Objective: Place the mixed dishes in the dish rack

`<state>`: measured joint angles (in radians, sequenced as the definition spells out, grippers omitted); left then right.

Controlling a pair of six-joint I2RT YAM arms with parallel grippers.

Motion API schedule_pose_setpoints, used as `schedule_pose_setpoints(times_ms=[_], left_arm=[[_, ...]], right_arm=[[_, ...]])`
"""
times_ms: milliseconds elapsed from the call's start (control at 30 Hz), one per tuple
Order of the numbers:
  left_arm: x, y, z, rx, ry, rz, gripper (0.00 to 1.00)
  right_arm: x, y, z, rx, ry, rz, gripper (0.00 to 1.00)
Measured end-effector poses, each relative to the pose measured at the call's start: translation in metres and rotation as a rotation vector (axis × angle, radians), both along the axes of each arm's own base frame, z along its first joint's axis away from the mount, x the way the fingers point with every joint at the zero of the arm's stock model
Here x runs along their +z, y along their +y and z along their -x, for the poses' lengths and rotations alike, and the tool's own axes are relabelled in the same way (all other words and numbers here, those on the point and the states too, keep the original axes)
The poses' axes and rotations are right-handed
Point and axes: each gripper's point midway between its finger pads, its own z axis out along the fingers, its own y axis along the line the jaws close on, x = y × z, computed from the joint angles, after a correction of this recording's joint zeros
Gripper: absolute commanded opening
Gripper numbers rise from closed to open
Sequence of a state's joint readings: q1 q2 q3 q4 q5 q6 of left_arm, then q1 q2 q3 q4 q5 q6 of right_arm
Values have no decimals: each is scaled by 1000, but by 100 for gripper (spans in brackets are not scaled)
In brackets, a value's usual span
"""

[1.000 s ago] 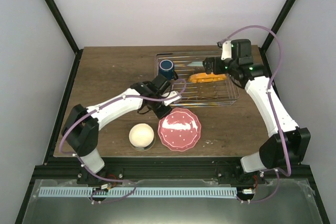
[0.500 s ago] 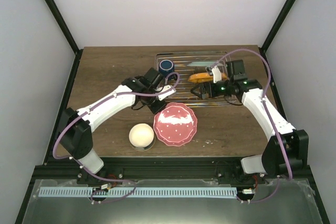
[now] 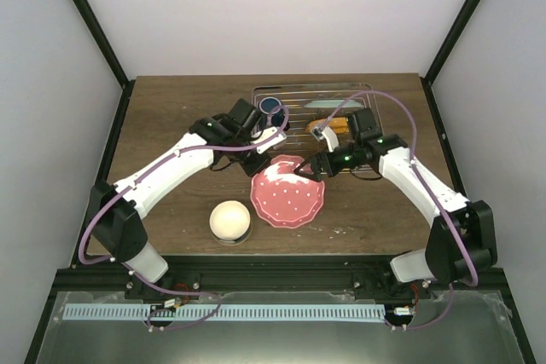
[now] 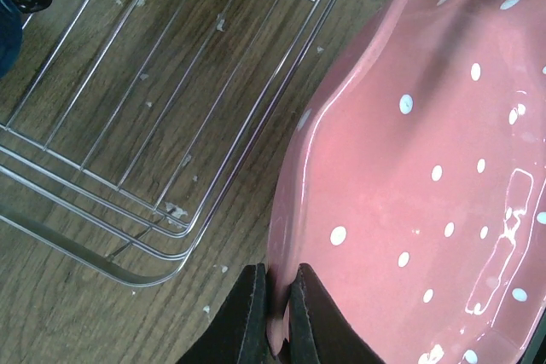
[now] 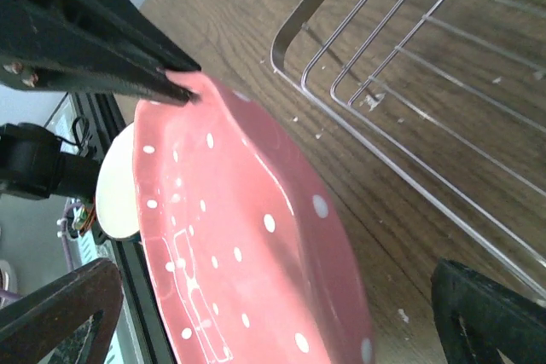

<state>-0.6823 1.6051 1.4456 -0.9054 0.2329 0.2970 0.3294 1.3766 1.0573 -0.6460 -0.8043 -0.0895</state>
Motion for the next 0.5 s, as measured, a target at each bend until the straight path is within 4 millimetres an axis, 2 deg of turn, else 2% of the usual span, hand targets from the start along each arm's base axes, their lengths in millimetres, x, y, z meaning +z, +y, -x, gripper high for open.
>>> schedule_pose_setpoints(times_ms=[100, 200, 267, 400, 500], left_arm=[[1, 1, 0, 0, 0, -4, 0], [4, 1, -2, 0, -7, 1, 0], [8, 1, -4, 1, -17, 7, 0], [15, 1, -8, -1, -37, 15, 0], [14, 3, -9, -3, -38, 10, 0]], right_arm=[[-10, 6, 6, 30, 26, 10, 96], [-19, 7, 7, 41, 46, 21, 86], [-22, 7, 6, 44, 52, 24, 74], [-25, 9, 7, 65, 49, 20, 37], [-29, 10, 7, 76, 62, 19, 21]])
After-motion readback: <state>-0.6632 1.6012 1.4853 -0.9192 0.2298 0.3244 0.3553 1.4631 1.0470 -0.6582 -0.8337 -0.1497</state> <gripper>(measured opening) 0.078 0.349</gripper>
